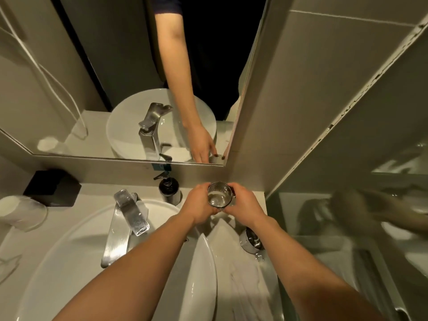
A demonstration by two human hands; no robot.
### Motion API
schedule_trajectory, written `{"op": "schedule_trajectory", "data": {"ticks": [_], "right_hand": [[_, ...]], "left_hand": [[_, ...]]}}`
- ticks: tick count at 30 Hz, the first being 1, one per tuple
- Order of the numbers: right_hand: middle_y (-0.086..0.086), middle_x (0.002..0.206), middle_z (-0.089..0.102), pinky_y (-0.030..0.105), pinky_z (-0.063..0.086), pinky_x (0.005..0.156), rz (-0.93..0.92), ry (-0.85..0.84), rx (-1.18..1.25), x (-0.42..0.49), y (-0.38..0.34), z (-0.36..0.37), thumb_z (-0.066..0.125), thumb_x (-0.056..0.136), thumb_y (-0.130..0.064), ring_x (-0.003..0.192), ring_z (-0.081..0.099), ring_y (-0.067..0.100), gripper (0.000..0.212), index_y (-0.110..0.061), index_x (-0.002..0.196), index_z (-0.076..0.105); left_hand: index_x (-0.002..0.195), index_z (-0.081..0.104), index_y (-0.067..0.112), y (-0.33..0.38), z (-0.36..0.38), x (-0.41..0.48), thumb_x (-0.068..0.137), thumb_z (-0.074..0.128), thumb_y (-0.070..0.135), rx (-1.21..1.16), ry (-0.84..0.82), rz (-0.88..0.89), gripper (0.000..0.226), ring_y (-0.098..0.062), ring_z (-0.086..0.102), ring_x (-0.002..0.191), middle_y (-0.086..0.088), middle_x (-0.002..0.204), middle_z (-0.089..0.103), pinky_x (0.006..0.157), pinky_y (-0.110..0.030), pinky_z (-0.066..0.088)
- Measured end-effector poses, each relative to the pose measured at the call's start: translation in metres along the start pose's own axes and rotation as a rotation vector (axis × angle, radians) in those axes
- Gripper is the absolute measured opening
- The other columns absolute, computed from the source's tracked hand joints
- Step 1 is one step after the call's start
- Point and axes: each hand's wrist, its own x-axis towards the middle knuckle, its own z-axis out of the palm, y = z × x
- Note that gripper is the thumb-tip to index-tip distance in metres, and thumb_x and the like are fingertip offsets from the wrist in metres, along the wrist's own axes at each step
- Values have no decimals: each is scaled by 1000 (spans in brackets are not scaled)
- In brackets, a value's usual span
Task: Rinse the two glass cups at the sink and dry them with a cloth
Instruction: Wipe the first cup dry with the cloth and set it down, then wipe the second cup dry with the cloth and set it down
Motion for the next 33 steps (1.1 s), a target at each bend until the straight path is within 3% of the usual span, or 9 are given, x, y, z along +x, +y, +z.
{"op": "schedule_trajectory", "data": {"ticks": [9,22,26,29,31,33], "right_hand": [[8,121,69,35,53,91,31,-13,-7,19,15,12,85,72,-10,109,64,26,63,-14,130,60],[7,126,67,36,53,96,49,-37,-30,22,16,17,87,72,-14,114,63,26,69,-15,134,57],[7,137,61,35,49,103,73,-32,-47,7,11,1,88,74,-21,125,59,26,79,-15,143,50],[9,142,57,34,46,106,144,52,-31,-27,13,-26,84,81,-25,127,57,25,79,-12,149,45],[6,147,54,34,46,106,210,77,-37,-59,18,-43,82,82,-26,128,57,23,79,-14,150,44],[5,150,52,35,46,107,278,62,-97,-91,26,-53,81,81,-29,131,55,24,80,-16,151,44]], "left_hand": [[122,68,15,-10,6,22,63,97,23,8,-53,-24,66,-19,65,91,-3,110,74,76,-22,42],[126,65,12,-16,12,23,64,92,18,-18,-52,-89,68,-29,67,106,-8,116,71,81,-24,44],[141,52,7,-8,4,2,66,91,18,-29,11,-70,85,-32,54,128,-15,136,58,103,-32,42],[145,49,7,0,2,-34,72,84,9,-28,75,33,82,-30,51,134,-13,142,55,103,-19,33],[148,47,10,7,8,-57,75,84,14,-12,-37,107,83,-27,52,133,-9,145,54,101,-18,33],[155,38,12,13,21,-69,76,86,24,45,-212,162,93,-25,47,141,-8,155,46,111,-24,35]]}}
